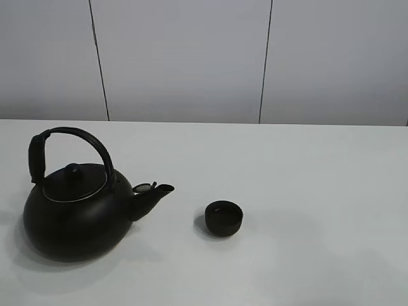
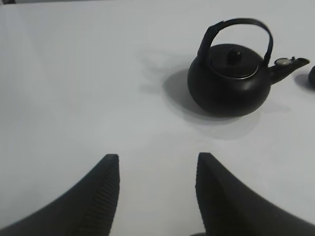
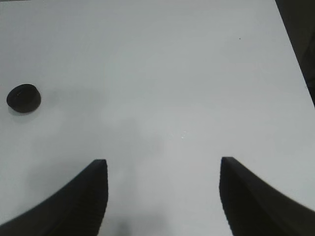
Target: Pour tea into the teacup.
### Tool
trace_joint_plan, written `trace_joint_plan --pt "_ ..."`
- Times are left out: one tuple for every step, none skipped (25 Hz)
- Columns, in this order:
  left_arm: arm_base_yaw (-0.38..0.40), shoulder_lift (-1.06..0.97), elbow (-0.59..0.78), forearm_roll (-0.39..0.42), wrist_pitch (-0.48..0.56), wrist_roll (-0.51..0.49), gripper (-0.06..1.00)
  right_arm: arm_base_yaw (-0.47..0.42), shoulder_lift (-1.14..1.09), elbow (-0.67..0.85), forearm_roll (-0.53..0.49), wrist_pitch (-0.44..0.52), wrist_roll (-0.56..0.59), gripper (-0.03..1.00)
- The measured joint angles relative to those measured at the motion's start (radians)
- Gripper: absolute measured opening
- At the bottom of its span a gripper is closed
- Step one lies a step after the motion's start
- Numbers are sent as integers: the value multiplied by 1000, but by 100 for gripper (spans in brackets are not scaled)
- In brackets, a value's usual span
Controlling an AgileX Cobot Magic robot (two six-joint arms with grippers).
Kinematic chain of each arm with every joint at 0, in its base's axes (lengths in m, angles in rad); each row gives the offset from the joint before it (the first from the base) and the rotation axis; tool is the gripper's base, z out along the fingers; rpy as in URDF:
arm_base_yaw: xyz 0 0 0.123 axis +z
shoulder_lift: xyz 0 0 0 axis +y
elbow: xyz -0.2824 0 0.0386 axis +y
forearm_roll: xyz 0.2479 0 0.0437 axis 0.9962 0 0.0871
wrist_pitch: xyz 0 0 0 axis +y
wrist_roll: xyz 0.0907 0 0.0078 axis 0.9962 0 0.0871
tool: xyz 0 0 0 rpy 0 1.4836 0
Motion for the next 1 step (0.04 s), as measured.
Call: trace_joint_plan --pt "0 0 8 3 -10 -3 35 0 0 0 0 0 0 45"
